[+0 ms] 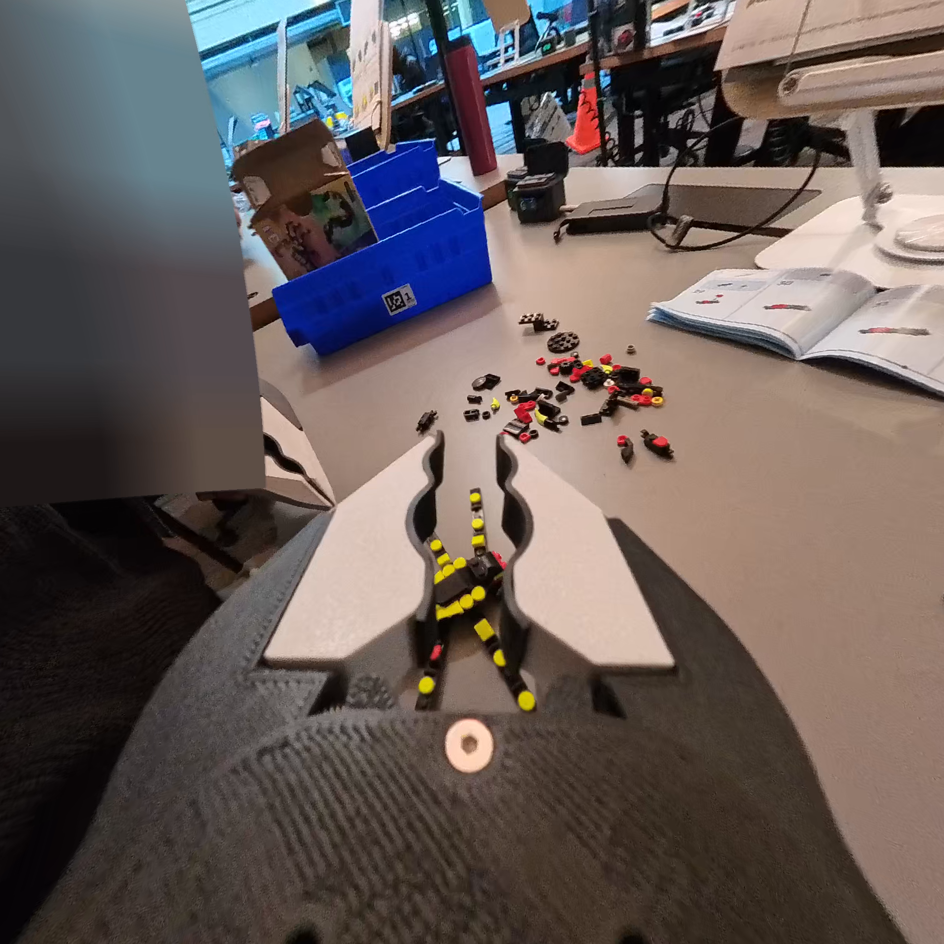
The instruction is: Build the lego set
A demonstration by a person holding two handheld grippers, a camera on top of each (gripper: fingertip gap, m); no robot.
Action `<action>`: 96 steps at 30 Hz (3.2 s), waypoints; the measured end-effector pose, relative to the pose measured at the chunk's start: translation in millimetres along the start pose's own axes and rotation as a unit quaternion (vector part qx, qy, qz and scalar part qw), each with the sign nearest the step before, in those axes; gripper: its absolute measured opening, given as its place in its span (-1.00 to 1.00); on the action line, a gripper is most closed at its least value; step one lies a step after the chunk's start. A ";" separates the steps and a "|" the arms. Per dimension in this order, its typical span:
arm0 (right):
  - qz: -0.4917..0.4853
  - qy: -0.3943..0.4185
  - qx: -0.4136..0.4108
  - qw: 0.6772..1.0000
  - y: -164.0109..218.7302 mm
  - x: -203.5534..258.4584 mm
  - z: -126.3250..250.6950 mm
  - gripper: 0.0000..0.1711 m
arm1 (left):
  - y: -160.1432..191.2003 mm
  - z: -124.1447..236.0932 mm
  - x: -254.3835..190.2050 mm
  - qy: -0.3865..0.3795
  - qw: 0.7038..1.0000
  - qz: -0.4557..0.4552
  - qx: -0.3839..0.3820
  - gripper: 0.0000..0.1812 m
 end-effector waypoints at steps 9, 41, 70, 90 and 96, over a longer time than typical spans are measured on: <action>0.020 0.002 0.015 1.000 37.7 33.9 51.6 -0.90 | 3.8 6.3 -41.3 0.052 0.996 0.065 -0.024 -1.00; 0.140 0.160 0.132 0.968 61.2 -10.6 42.0 -0.94 | 1.6 15.8 -34.0 -0.026 0.978 0.171 -0.119 -1.00; 0.225 0.254 -0.052 0.939 -17.9 -62.4 21.8 -0.57 | -49.1 -20.2 112.9 -0.141 0.983 0.064 -0.099 -0.10; 0.151 0.185 0.101 0.966 22.4 -53.2 3.6 -0.88 | -51.4 -43.4 87.1 -0.047 0.997 -0.055 -0.010 -0.87; 0.140 0.183 0.106 0.967 21.6 -62.7 3.3 -1.00 | -60.0 -33.1 92.4 -0.055 0.997 -0.028 -0.052 -1.00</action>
Point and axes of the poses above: each gripper's, where its closed fingertips meet, z back along the fingers, y out of its underside, x = y × z across the jaws, the point moved 6 cm from there along z, back along the fingers, and after that the axes turned 13 degrees about -z, right-handed, at the moved point
